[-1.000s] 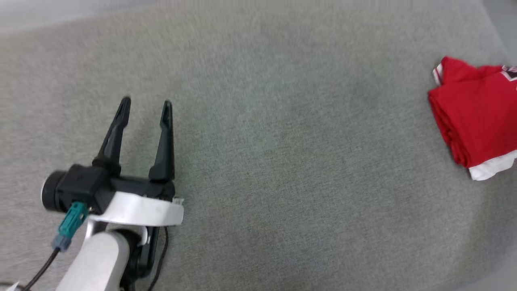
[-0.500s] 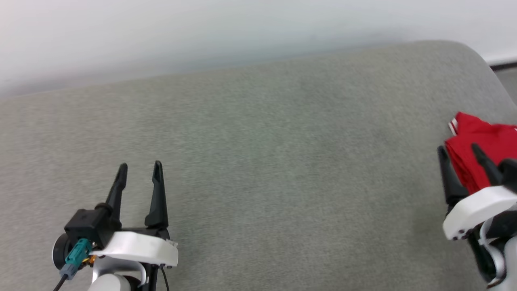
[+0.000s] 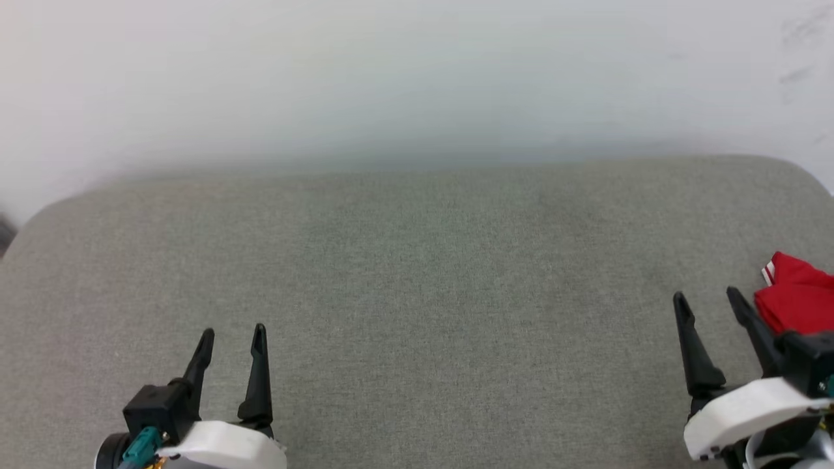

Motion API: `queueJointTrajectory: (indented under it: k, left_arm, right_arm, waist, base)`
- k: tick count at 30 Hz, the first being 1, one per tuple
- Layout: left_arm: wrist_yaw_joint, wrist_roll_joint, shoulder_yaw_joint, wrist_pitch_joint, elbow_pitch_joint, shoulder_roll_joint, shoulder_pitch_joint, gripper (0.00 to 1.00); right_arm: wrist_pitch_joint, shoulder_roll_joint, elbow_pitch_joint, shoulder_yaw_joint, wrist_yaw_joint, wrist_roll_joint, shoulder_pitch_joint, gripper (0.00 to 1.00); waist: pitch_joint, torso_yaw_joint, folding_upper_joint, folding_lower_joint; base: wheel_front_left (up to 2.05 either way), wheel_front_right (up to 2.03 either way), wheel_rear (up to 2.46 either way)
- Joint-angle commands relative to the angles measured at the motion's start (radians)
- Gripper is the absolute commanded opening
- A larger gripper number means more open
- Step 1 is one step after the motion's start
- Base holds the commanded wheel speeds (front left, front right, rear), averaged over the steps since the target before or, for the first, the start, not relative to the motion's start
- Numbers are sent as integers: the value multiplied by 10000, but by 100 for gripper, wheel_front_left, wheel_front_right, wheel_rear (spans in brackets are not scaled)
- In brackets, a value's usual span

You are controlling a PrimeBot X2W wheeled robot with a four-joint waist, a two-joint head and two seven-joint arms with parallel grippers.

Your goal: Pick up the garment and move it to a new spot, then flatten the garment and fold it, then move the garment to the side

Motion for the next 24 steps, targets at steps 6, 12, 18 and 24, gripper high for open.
queueJointTrajectory:
  k: [6, 12, 18, 24]
  left_arm:
    - [-32, -9, 106, -121, 199, -135, 306, 100]
    - [-74, 72, 211, -140, 249, -127, 187, 100]
    - [-131, 115, 325, -168, 347, -140, 88, 100]
    - [-173, 139, 424, -178, 389, -133, 54, 100]
  right_arm:
    - [91, 193, -617, 84, -8, -20, 705, 100]
    - [273, 133, -891, 210, -8, -27, 712, 100]
    - [249, 94, -850, 245, -8, 17, 530, 100]
    - [160, 77, -716, 292, -8, 80, 472, 100]
  waist:
    - [-305, -40, -1, 3]
    - [-305, -78, -1, 3]
    - [-237, -89, -1, 3]
    - [-208, -112, -1, 3]
  base:
    - [0, 0, 0]
    - [0, 0, 0]
    - [0, 0, 0]
    - [0, 0, 0]
